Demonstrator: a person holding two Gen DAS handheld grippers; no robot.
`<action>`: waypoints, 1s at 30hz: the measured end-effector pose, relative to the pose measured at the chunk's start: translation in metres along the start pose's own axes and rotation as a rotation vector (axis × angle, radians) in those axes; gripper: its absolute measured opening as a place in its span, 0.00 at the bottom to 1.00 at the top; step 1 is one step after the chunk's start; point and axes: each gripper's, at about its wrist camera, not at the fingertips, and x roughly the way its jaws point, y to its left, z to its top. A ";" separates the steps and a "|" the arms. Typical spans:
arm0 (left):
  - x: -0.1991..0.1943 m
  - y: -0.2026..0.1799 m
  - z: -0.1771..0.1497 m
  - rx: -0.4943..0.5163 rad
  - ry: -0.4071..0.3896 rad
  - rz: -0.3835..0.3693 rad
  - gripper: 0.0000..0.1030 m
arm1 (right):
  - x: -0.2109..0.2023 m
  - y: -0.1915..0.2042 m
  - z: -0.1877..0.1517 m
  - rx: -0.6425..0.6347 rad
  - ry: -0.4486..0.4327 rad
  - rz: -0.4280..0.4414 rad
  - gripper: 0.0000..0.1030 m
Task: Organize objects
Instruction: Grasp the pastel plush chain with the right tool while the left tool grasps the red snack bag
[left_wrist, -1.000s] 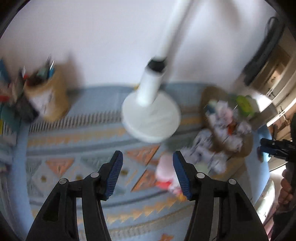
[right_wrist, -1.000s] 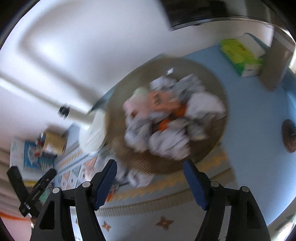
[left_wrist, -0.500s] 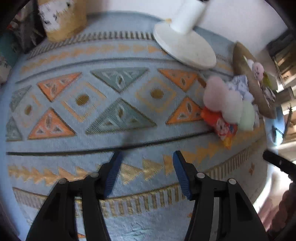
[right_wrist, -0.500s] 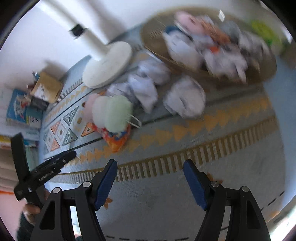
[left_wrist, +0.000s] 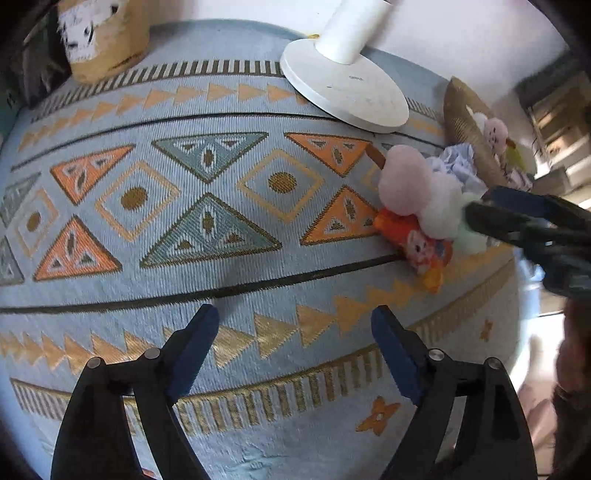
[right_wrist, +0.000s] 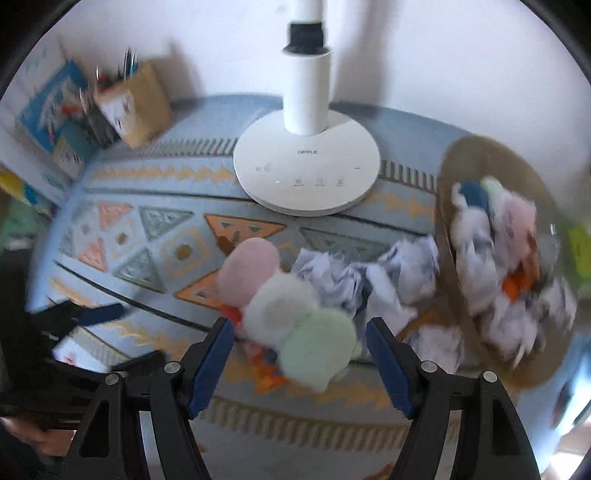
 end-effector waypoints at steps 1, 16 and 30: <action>-0.001 0.003 0.000 -0.025 0.013 -0.030 0.81 | 0.008 0.002 0.003 -0.032 0.021 -0.007 0.70; 0.006 -0.058 0.030 0.104 0.023 -0.083 0.81 | -0.033 -0.077 -0.041 0.383 -0.114 0.288 0.57; 0.042 -0.099 0.031 0.352 0.000 0.300 0.77 | -0.050 -0.134 -0.125 0.604 -0.134 0.253 0.57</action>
